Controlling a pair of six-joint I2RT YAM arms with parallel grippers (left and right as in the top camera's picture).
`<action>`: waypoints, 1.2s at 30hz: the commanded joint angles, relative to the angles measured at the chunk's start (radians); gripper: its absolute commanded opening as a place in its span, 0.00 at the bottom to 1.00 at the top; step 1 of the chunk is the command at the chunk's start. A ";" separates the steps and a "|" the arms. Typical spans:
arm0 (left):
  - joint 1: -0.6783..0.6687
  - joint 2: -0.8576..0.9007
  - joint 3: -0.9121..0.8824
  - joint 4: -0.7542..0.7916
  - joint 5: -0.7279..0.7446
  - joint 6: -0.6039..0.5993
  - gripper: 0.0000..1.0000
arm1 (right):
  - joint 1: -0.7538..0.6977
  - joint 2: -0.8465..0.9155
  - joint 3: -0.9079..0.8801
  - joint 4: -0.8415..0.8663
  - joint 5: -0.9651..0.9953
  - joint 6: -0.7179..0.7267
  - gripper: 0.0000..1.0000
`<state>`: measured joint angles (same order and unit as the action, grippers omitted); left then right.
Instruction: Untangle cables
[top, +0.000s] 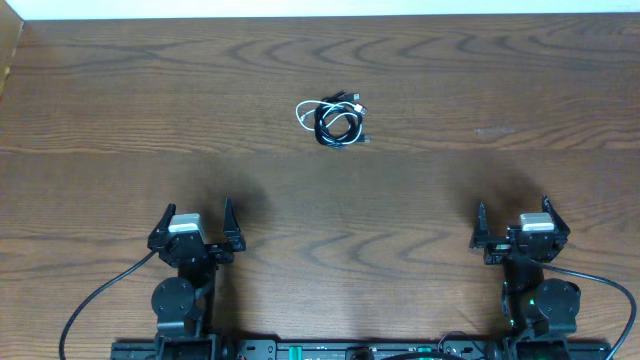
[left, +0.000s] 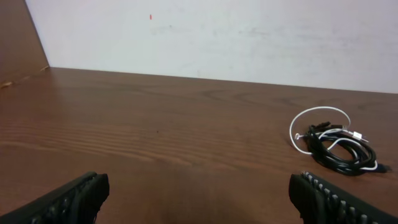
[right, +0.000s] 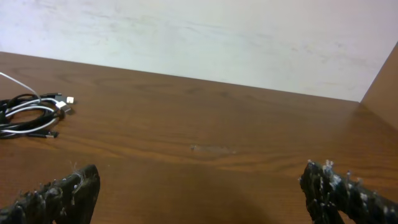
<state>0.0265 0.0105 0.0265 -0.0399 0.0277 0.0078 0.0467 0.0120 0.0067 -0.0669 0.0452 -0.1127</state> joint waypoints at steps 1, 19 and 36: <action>0.005 0.013 0.018 -0.031 -0.021 -0.021 0.98 | 0.007 0.006 0.002 -0.005 0.012 0.018 0.99; 0.005 0.555 0.372 -0.180 -0.018 -0.055 0.98 | 0.006 0.398 0.243 -0.043 0.049 0.127 0.99; 0.005 0.969 0.840 -0.872 0.099 -0.153 0.98 | 0.007 1.063 0.927 -0.578 -0.130 0.154 0.99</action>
<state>0.0261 0.9764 0.8433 -0.8772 0.1047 -0.1123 0.0471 1.0355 0.8394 -0.6296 -0.0406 0.0483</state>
